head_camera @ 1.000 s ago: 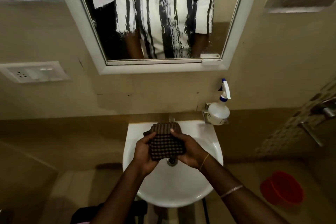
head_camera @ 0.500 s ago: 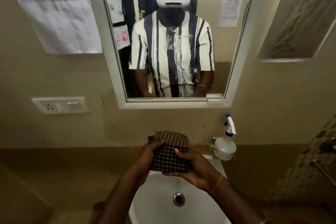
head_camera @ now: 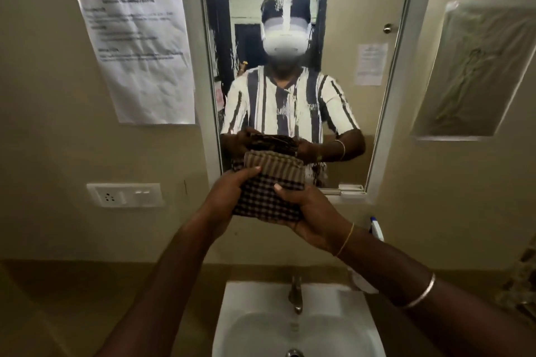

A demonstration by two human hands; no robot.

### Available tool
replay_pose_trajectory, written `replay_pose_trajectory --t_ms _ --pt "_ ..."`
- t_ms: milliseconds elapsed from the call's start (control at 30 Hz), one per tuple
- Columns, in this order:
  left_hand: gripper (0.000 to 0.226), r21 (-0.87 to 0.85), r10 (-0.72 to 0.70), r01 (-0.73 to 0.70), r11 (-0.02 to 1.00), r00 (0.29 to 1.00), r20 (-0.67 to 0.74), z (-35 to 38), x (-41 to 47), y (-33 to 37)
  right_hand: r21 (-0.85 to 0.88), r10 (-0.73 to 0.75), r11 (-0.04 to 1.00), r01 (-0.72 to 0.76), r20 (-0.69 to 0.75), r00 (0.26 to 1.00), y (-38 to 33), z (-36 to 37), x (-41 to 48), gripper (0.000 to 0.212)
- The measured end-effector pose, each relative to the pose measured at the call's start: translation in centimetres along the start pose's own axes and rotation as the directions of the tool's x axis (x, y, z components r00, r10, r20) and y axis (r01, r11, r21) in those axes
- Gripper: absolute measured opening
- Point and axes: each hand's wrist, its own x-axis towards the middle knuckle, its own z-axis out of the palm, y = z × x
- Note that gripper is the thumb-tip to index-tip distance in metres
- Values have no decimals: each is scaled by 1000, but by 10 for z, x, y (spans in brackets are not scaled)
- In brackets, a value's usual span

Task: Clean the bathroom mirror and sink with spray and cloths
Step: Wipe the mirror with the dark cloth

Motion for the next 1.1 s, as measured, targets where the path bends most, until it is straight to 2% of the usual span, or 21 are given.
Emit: replay_pose_trajectory --t_ms 333,467,600,733,833,900,933,1000,1033,1100 --pt "31 8 220 -221 975 972 81 -1 12 94 -125 -206 970 211 48 977 -87 37 26 34" --pt "29 36 296 -300 953 951 84 -1 15 123 -181 -271 946 269 14 962 -110 48 40 35" --pt "28 72 371 -376 924 926 75 -3 21 149 -141 -319 939 313 -21 948 -128 63 51 39" --pt "22 116 481 -484 867 875 54 -2 26 174 -184 -433 894 409 -117 894 -146 87 61 33" --pt "29 79 579 -574 815 814 -46 -3 32 186 -246 -604 796 553 -263 752 -160 108 68 24" --pt "27 6 605 -609 793 785 -134 -5 35 192 -366 -751 660 656 -333 570 -169 125 71 12" --pt "24 -20 611 -624 781 771 -180 -4 36 193 -470 -838 545 694 -320 441 -173 131 72 14" --pt "23 -8 627 -652 758 732 -267 -6 38 193 -682 -968 250 688 -164 190 -180 137 81 16" --pt "23 26 639 -663 748 709 -299 -7 38 192 -758 -994 92 645 -34 102 -182 138 91 27" --pt "22 56 648 -672 739 684 -334 -9 40 190 -829 -974 -196 523 228 -3 -191 138 116 38"
